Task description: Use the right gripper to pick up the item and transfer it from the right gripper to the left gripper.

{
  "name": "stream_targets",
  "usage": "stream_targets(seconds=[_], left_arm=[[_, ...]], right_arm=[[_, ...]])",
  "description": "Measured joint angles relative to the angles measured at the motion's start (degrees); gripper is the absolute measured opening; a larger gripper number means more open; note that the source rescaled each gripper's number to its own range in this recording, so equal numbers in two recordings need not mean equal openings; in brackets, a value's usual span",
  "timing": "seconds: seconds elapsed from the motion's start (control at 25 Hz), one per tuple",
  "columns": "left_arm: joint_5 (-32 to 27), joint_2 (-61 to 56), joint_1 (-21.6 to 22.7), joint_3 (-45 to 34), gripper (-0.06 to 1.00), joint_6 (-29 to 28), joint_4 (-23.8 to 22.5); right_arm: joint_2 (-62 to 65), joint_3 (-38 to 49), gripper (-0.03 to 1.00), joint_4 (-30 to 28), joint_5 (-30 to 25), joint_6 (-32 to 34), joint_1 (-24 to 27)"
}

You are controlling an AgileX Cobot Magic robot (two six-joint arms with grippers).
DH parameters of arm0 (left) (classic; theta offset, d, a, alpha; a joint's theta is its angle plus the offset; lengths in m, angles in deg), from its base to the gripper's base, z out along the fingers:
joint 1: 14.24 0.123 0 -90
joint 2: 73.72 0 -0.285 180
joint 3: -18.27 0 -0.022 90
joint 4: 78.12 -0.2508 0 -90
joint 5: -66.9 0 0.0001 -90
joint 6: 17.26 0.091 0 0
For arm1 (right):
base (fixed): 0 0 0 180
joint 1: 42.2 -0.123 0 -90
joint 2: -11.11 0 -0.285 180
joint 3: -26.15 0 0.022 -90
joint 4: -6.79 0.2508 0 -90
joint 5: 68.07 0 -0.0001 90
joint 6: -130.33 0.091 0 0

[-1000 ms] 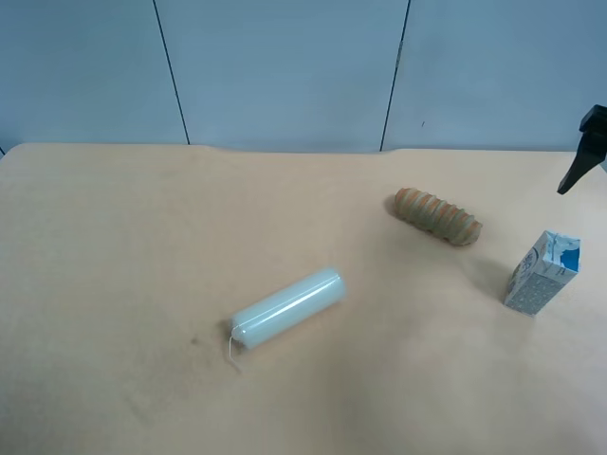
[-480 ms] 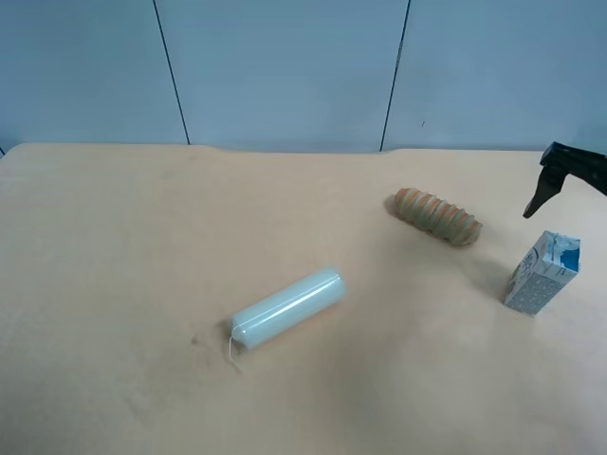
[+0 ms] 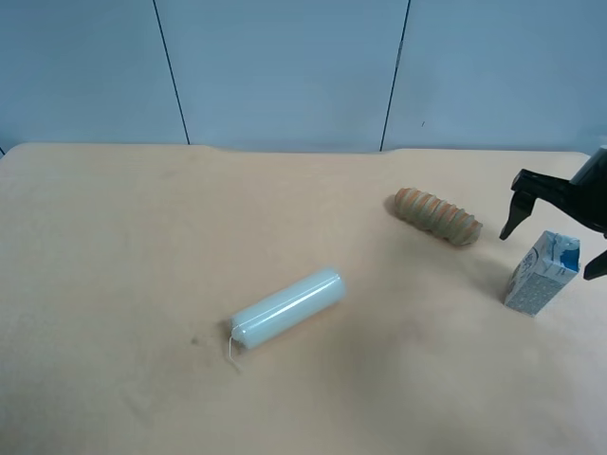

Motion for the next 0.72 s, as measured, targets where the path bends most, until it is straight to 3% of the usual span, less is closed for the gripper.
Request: stream_targets(seconds=[0.56, 0.72], left_arm=[[0.0, 0.0, 0.0, 0.0, 0.84, 0.0, 0.0], [0.0, 0.0, 0.0, 0.0, 0.84, 0.0, 0.0]], right_arm=[[-1.9, 0.0, 1.00, -3.4, 0.2, 0.0, 0.0], [-1.9, 2.1, 1.00, -3.4, 2.6, 0.0, 0.0]])
